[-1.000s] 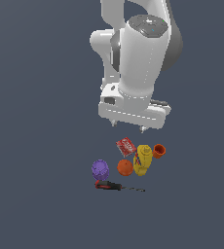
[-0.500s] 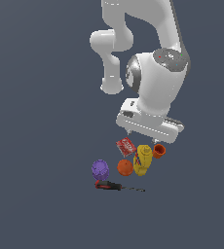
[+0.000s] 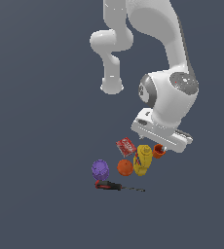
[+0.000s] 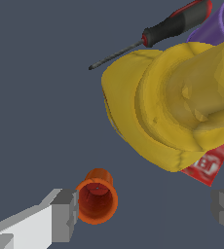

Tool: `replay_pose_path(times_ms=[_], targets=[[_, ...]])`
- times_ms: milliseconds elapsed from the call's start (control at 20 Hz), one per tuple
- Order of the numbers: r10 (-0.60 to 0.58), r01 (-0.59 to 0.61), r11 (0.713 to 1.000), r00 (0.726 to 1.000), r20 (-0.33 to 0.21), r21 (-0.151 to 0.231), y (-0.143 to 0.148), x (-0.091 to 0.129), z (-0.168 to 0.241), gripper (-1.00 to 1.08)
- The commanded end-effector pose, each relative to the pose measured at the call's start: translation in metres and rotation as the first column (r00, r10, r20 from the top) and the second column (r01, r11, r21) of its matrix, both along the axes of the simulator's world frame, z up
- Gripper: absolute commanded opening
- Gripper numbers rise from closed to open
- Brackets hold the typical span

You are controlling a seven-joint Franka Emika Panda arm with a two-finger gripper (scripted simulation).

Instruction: Pick up a designated object from a clutter of objects.

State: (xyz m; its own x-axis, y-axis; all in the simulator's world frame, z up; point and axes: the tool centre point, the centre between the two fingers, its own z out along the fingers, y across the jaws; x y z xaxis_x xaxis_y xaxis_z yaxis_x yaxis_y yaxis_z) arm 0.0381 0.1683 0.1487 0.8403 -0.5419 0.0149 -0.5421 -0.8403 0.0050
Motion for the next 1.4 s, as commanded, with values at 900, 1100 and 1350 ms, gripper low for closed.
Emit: replay_pose_path(times_ms=[900, 1100, 1350], targets=[[-0.172, 0.172, 0.985, 0.985, -0.010, 0.012, 0.060, -0.018, -0.061, 1.00], [-0.169, 0.169, 0.986, 0.986, -0.010, 0.012, 0.059, -0.018, -0.063, 1.00], [-0.170, 0.170, 0.985, 0.985, -0.010, 0.012, 0.059, -0.018, -0.084, 1.00]])
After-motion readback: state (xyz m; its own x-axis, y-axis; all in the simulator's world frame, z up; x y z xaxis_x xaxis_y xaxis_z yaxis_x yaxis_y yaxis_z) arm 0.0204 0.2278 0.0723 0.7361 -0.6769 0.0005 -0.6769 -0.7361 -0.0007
